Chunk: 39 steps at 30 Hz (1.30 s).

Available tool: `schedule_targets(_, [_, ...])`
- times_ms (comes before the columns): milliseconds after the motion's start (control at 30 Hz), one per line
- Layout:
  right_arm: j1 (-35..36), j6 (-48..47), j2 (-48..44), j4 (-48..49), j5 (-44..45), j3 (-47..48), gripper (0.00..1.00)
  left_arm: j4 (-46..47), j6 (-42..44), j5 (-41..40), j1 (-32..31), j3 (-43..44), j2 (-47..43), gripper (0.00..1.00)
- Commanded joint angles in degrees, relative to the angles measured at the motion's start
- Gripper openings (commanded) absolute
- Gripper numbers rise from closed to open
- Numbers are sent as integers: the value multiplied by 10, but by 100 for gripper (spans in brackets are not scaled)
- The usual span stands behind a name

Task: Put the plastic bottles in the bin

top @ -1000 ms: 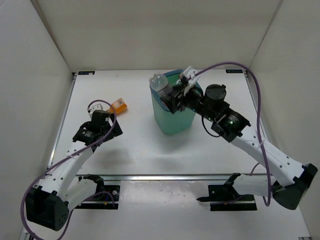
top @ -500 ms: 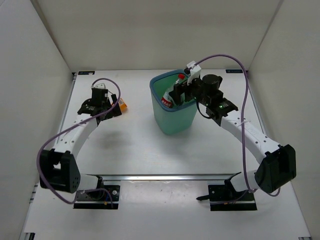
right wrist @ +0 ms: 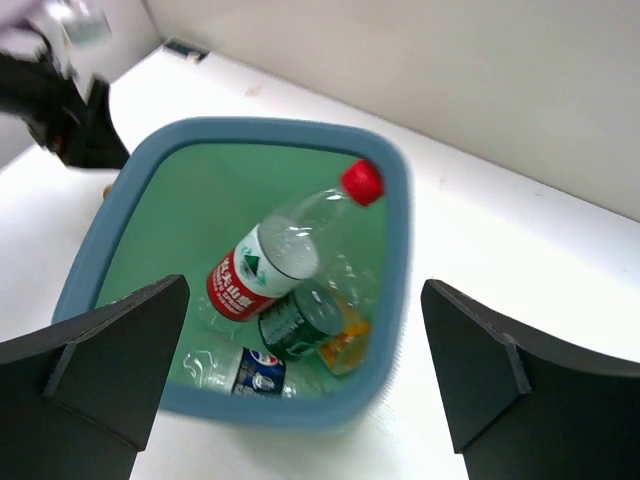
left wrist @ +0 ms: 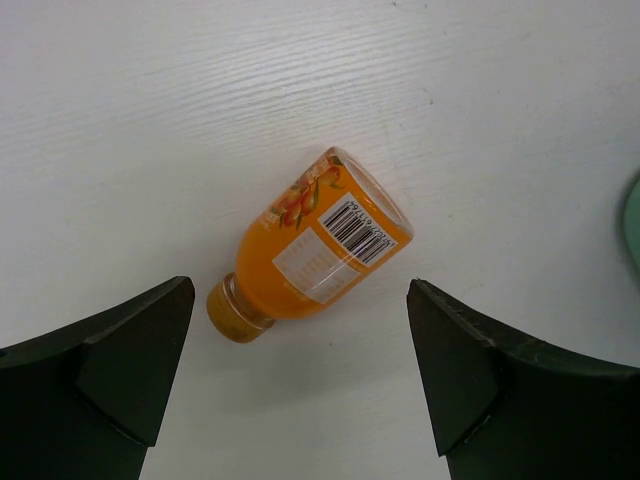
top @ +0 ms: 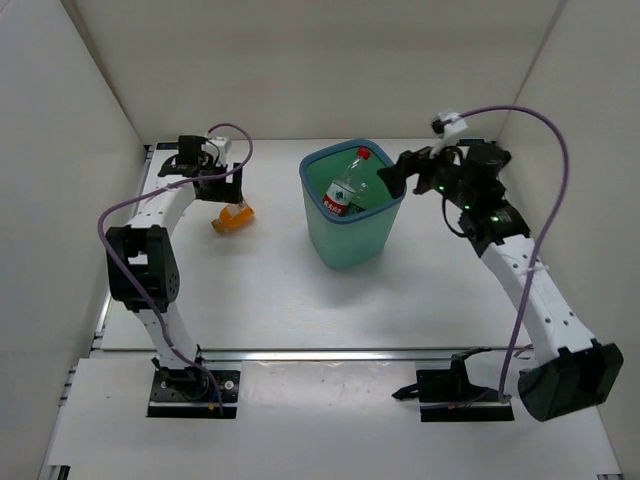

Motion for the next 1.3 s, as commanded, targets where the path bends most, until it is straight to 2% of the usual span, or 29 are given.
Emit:
schedule_targets(0, [-51,42,-71,-15,-67,3,99,-19,74,40,-5,41,23,99])
schedule_targets(100, [-109,56,-104,-35,-91,-5,100,-43,98,58,-5,57,47,99])
schedule_targets(200, [-161,65,-133,-45,-96,-31,100,-39,128,10,-31,51,63,99])
schedule_targets(400, [-193,72,-157,-68,-89,-44,99,-91,135,-50,-54,121,151,99])
schedule_targets(500, [-191,68,-169,-69,-66,-51,99,-87,135,-94,-67,117,157,96])
schedule_targets(567, [-188,67,-177,-75,-45,-56,99,-72,128,-125,-75,91,148,83])
schedule_targets(600, [-186,62,-184,-76,-34,-56,99,-64,125,-134,-79,90,144,63])
schedule_targets(667, [-186,59,-192,-83,-11,-56,98,-48,123,-180,-87,65,118,44])
schedule_targets(700, [-188,57,-192,-84,-10,-54,99,-44,120,-191,-90,61,112,39])
schedule_targets(733, [-188,57,-196,-88,-10,-59,98,-43,115,-198,-84,59,98,38])
schedule_targets(833, [-188,54,-206,-93,-10,-60,98,-30,81,-216,-85,61,44,44])
schedule_targets(900, [-180,48,-221,-97,4,-70,98,4,53,-228,-83,51,-24,50])
schedule_targets(967, [-174,52,-231,-112,24,-83,98,36,26,-262,-106,52,-77,47])
schedule_targets(1000, [-172,49,-240,-114,33,-89,98,67,-7,-296,-115,52,-108,42])
schedule_targets(1067, [-172,44,-250,-134,55,-115,98,112,-16,-325,-173,48,-148,44])
schedule_targets(1100, [-169,45,-257,-142,66,-132,99,142,-11,-347,-213,55,-167,53])
schedule_targets(1167, [-166,43,-264,-169,113,-141,98,173,-13,-368,-274,86,-175,61])
schedule_targets(1267, [-166,31,-272,-198,156,-153,98,227,-34,-377,-345,146,-164,57])
